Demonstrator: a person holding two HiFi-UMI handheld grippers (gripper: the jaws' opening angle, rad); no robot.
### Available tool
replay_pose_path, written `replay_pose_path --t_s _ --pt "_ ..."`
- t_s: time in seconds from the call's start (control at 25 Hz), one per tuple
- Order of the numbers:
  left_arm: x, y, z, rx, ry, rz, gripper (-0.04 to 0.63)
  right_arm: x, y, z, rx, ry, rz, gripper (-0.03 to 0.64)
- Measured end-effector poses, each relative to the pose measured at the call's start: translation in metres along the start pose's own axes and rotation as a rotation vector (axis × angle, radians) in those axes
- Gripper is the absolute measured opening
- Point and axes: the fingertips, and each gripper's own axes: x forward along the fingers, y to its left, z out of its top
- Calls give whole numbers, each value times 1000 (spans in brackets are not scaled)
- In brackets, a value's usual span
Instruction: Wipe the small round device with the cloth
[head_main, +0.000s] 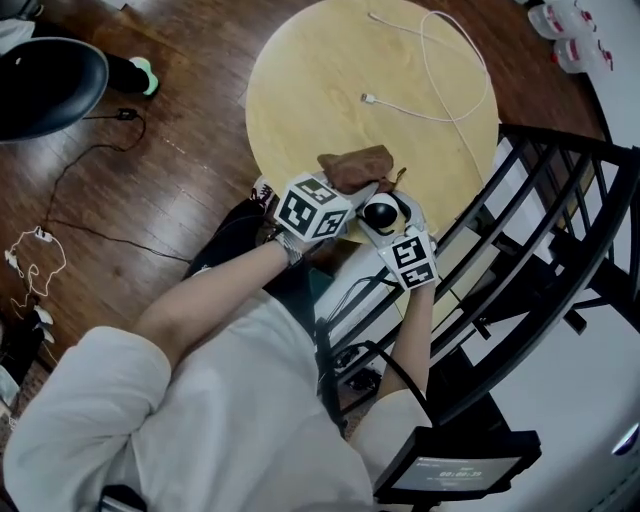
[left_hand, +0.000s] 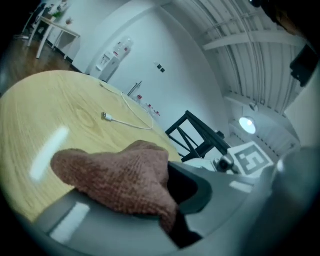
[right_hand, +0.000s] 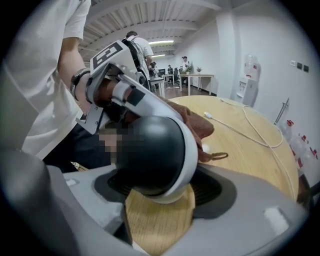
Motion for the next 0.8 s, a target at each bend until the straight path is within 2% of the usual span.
replay_pose_path --t_s 0.32,0.44,0.6,0.68,0.8 --pt "16 21 -16 137 114 86 37 -2 -6 1 144 -5 -175 344" --pt "22 23 -18 195 166 87 37 -4 -11 2 222 -14 -244 343" --pt "26 17 -23 280 247 73 37 -5 -9 -3 312 -3 -291 343" --pt "26 19 -21 259 233 64 38 -4 -8 -4 322 8 -313 344" --pt "17 28 -4 103 110 57 40 -5 -8 -2 282 16 -309 344"
